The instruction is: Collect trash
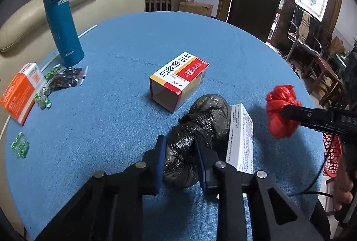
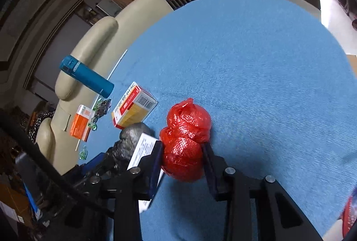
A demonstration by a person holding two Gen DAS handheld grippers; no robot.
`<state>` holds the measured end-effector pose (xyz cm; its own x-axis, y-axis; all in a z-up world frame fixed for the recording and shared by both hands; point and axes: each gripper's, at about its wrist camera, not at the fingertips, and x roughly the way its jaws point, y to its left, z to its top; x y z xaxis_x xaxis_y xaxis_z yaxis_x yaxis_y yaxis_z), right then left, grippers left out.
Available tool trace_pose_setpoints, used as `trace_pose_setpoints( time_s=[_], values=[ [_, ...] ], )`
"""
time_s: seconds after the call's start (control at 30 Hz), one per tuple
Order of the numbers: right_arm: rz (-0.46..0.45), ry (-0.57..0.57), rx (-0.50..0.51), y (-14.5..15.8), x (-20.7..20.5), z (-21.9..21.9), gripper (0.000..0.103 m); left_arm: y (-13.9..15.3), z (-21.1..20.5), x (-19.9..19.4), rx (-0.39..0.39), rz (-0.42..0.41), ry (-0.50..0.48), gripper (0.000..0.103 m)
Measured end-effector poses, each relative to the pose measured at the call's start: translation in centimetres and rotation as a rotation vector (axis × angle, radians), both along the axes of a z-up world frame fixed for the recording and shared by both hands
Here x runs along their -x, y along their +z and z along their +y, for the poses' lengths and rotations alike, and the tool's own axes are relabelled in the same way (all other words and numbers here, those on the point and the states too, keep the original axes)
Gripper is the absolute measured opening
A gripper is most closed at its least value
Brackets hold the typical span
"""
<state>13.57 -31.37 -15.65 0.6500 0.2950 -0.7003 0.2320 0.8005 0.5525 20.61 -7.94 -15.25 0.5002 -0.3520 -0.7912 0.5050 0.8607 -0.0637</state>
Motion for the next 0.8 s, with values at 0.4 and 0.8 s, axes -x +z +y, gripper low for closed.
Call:
trace_pose_setpoints(
  time_s=[0.4,0.8],
  values=[
    [0.012,0.029,0.043,0.5,4.1,0.4,0.038,0.4,4.2,2.1,0.003,0.014,0.109,0.020],
    [0.031,0.084,0.095,0.8,5.6,2.7,0.037,1.2,6.9,6.9,0.008,0.010,0.150,0.020]
  ],
)
